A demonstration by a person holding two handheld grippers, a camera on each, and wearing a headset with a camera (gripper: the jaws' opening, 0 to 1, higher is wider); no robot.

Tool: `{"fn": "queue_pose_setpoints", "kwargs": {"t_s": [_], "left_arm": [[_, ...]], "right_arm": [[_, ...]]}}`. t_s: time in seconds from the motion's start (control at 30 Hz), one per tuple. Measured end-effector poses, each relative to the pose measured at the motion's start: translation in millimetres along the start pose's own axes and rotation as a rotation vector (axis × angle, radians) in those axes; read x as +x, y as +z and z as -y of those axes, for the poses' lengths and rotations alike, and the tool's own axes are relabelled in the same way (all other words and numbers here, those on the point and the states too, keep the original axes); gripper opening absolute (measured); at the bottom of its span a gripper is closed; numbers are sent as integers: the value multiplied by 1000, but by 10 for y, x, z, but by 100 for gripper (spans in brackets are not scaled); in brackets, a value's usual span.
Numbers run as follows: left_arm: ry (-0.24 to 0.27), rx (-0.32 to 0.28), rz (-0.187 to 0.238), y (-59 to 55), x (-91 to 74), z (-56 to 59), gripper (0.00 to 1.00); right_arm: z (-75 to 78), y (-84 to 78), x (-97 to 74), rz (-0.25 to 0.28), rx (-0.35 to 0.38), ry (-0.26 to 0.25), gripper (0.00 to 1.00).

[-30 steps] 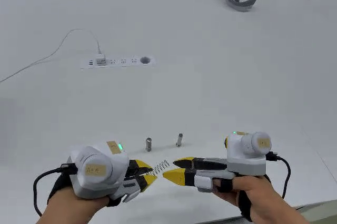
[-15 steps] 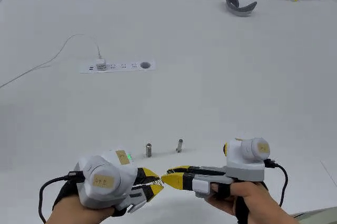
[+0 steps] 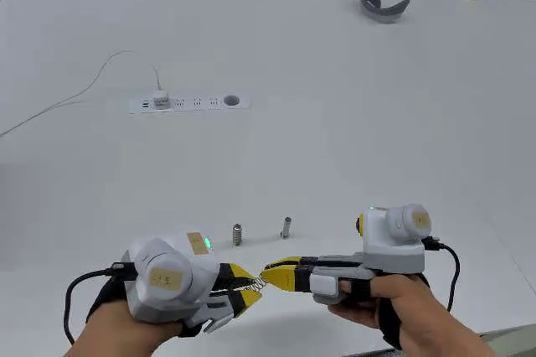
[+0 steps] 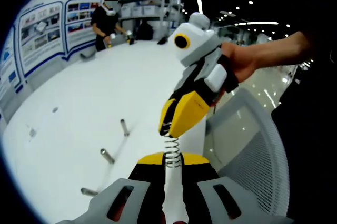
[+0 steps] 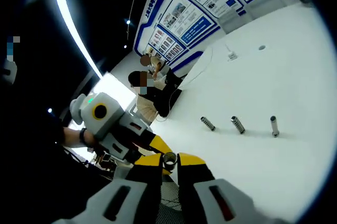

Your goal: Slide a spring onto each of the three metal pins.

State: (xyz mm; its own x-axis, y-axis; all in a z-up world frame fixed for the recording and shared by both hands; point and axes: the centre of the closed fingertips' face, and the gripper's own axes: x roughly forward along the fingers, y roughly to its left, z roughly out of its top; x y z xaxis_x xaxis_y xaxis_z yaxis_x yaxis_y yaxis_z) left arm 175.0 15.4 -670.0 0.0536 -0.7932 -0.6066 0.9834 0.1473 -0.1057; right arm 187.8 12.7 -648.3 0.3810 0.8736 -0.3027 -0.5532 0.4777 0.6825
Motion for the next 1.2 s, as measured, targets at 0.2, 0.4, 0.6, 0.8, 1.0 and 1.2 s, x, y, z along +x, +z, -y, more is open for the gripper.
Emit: {"fn": "queue_pose_setpoints", "kwargs": {"t_s": [0.2, 0.4, 0.6, 0.8, 1.0, 1.2], "left_arm": [[-57, -32, 32, 64, 1, 12, 10], [-84, -22, 32, 127, 50, 51, 10], [-106, -22, 25, 105, 72, 106, 10], [-113, -20, 13, 64, 72, 137, 10], [-120, -10, 8, 71, 54, 188, 10], [-128, 18, -14, 30, 59, 219, 10]], "right_arm": [[-81, 21, -19, -158, -205, 10, 12], [-98, 14, -61, -332, -394, 34, 12], [-114, -71, -74, -453, -491, 66, 13], [-139, -109, -38, -491, -524, 88, 13], [-162, -186, -2, -515, -521, 118, 13], [-166, -282, -6, -540, -522, 129, 12]]}}
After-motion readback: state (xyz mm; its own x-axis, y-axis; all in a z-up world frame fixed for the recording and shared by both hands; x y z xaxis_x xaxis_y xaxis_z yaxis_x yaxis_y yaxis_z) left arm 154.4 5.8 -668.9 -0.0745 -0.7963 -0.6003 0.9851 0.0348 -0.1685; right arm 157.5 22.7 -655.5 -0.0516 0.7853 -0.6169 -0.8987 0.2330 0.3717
